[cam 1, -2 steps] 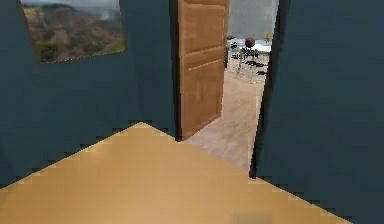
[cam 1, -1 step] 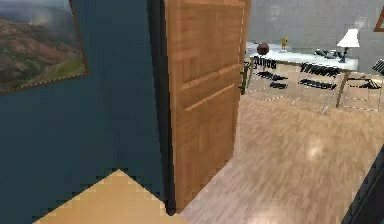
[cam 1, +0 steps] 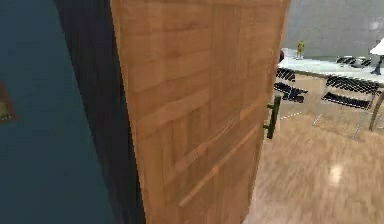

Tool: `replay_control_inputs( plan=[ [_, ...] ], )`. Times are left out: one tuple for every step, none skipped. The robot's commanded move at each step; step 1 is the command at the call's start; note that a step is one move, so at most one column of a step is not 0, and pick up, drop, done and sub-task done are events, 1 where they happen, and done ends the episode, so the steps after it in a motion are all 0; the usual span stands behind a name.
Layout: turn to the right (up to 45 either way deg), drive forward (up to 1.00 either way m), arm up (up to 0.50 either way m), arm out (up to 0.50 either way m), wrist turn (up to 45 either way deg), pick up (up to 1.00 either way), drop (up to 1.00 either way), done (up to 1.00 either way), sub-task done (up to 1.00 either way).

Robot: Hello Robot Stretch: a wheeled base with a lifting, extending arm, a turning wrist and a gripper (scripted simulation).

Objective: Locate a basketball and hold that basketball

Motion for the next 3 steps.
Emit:
replay_control_inputs(
  plan=[
    [36.0, 0.00, 0.00, 0.00, 0.0, 0.00, 0.00, 0.00, 0.00],
    [3.0, 0.00, 0.00, 0.00, 0.0, 0.00, 0.00, 0.00, 0.00],
    [9.0, 0.00, 0.00, 0.00, 0.0, 0.00, 0.00, 0.00, 0.00]
  ],
)
